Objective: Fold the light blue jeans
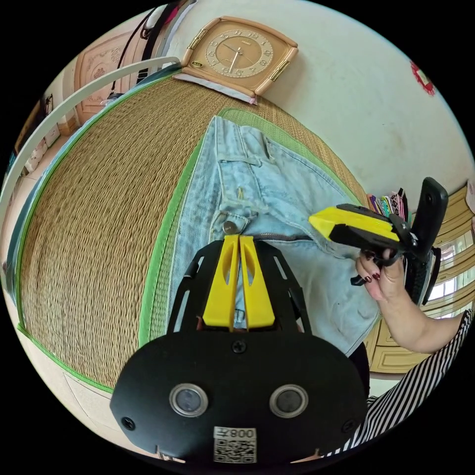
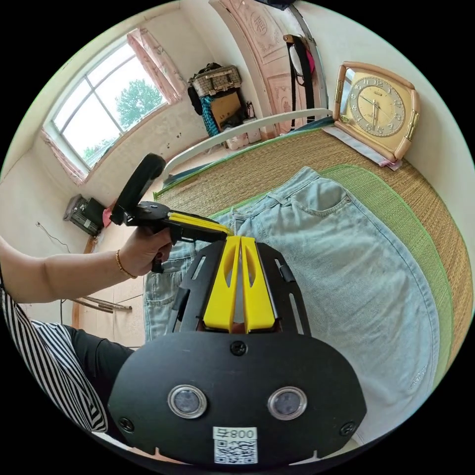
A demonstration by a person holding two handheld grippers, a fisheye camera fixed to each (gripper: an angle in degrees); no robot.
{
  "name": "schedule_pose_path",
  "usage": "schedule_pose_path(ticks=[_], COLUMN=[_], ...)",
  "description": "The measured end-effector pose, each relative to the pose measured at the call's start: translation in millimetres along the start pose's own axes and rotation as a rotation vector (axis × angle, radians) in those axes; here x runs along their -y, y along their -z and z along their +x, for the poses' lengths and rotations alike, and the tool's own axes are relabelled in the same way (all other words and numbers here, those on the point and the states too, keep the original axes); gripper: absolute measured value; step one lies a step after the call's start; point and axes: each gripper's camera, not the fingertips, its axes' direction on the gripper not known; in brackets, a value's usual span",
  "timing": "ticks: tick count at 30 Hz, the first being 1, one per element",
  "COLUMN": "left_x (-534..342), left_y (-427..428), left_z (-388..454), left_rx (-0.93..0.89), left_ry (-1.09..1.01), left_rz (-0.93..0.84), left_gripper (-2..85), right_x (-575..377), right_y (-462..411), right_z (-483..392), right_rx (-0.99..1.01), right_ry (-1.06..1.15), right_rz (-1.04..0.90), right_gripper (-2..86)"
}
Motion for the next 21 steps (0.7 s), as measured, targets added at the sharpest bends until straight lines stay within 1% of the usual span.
schedule_pose_path(ticks=[2,5,8,10,13,14,16,18,21], left_x=[-8.8,-21.5,-19.2,-12.3,-0.4,2.2,5.3,9.3,14.1], left_y=[10.4,27.1,24.2,18.0,7.0,4.7,2.3,0.0,-5.9], left_z=[-6.4,-16.8,-25.4,-26.6,-20.8,-17.7,-12.9,-8.0,-0.4], left_rx=[0.012,-0.016,-0.018,-0.047,-0.059,-0.045,-0.025,-0.005,0.028], left_ry=[0.044,0.101,0.132,0.11,0.056,0.038,0.009,-0.011,-0.037], left_rz=[0.039,0.125,0.102,0.072,0.011,0.002,-0.01,-0.024,-0.045], left_gripper=[0.3,0.5,1.4,2.7,6.2,6.9,7.1,7.0,5.7], right_x=[-3.8,-12.2,-17.9,-16.9,-9.1,-4.3,3.9,10.7,11.9], right_y=[-22.6,-47.2,-49.8,-42.8,-19.1,-14.3,-19.7,-43.2,-58.6], right_z=[-6.6,-5.4,-4.1,-3.8,-9.1,-12.4,-17.3,-20.3,-21.6], right_rx=[-0.033,0.075,0.075,0.053,-0.044,-0.098,-0.146,-0.182,-0.233], right_ry=[0.026,0.015,-0.013,-0.018,-0.002,0.007,0.044,0.077,0.085], right_rz=[-0.078,-0.149,-0.14,-0.117,-0.004,0.024,0.003,-0.088,-0.136], right_gripper=[0.1,0.2,0.7,1.2,3.4,6.8,9.4,10.3,8.8])
